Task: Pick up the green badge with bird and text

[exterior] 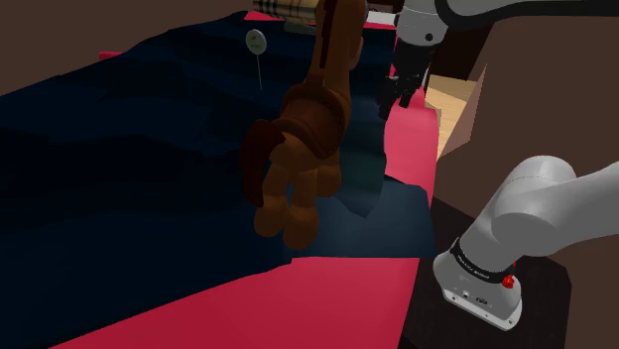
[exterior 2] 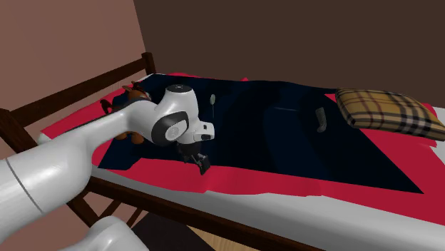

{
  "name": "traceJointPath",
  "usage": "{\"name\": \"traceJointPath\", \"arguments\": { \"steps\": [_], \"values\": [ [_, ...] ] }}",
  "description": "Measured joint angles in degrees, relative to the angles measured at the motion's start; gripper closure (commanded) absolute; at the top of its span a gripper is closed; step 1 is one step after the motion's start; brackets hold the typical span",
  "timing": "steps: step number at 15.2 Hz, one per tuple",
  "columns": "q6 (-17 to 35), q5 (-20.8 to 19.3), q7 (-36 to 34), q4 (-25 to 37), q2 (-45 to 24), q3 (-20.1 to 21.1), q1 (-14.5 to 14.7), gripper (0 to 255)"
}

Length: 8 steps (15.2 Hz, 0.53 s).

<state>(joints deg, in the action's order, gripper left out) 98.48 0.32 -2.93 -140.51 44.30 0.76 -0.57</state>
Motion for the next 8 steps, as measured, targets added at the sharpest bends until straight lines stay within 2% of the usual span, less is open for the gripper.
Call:
{"name": "traceJointPath", "arguments": {
  "steps": [2,8],
  "values": [
    [0.15,0.45,-1.01,0.59,-0.56,0.43,-0.05,0],
    [2.26,5.20,-14.16,7.94,-7.64,6.13,-0.79,0]
  ]
}}
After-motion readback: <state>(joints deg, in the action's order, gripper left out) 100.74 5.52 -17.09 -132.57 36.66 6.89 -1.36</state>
